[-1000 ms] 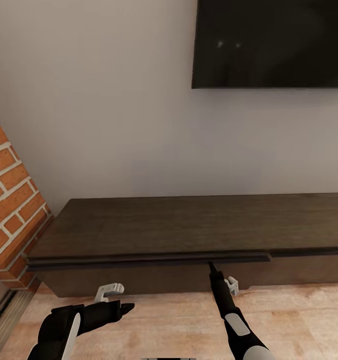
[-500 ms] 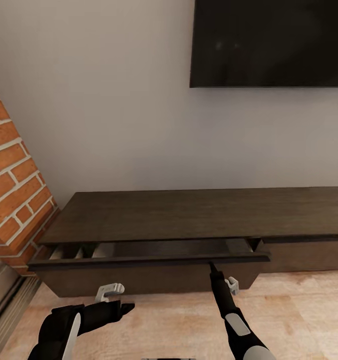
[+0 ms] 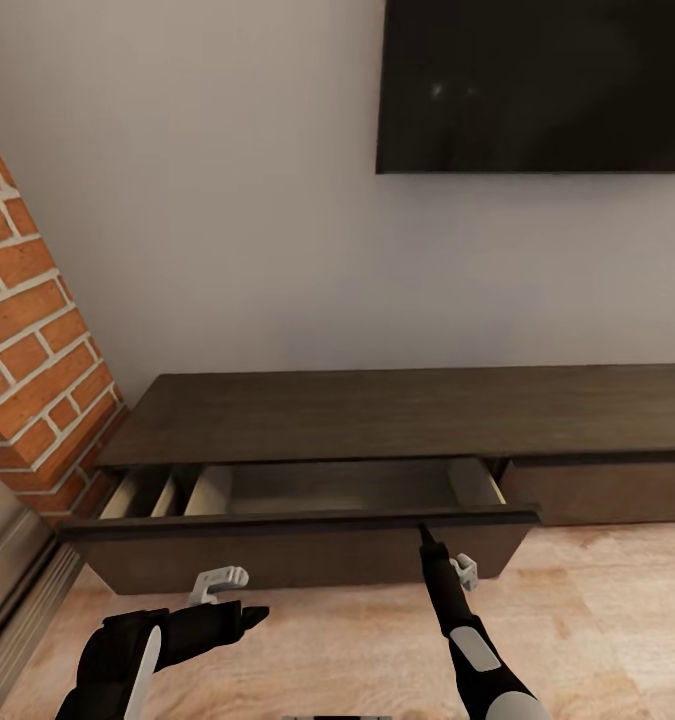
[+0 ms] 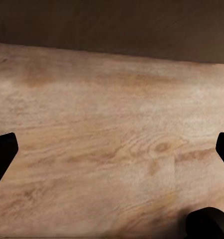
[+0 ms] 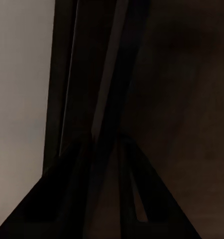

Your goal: Place each of the two pumpkins and all three candles from the living room inside a cabinet in the living room (use any cabinet), then make sure every cabinet is closed, and position the cauldron so it is next to a table in the living room.

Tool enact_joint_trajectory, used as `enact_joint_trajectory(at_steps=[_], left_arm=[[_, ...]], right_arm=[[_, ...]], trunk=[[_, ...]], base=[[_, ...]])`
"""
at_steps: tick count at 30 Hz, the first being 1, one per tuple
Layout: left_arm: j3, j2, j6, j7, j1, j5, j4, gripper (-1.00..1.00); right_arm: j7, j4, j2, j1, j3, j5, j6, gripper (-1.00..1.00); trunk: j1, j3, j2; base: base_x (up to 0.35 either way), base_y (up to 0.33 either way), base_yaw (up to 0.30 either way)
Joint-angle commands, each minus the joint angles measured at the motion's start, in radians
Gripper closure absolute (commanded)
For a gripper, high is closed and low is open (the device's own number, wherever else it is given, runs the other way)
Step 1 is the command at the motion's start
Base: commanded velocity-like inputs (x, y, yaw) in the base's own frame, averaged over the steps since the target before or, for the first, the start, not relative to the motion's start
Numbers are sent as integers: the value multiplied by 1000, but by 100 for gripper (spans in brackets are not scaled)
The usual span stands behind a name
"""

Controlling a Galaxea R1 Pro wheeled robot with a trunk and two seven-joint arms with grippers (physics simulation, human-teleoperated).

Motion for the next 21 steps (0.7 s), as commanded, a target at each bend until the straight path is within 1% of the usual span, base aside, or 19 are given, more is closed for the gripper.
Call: enact_joint_trajectory(at_steps=[1, 7, 16, 21], left_arm=[[2, -1, 4, -9, -1, -8, -1, -100], [2, -1, 4, -9, -1, -8, -1, -100], [2, -1, 4, -8, -1, -8, -1, -100], [2, -1, 4, -8, -1, -8, -1, -100]], right_arm=[[6, 2, 1, 0, 9, 2, 0, 100], [6, 2, 1, 0, 9, 1, 1, 100], [6, 2, 1, 0, 9, 2, 1, 100], [6, 2, 1, 0, 9, 2, 1, 100]], trunk=[[0, -1, 0], [0, -1, 0], [0, -1, 0], [0, -1, 0]], base=[[-121, 0, 0], [-123, 0, 0], [-182, 0, 0], [-60, 0, 0]])
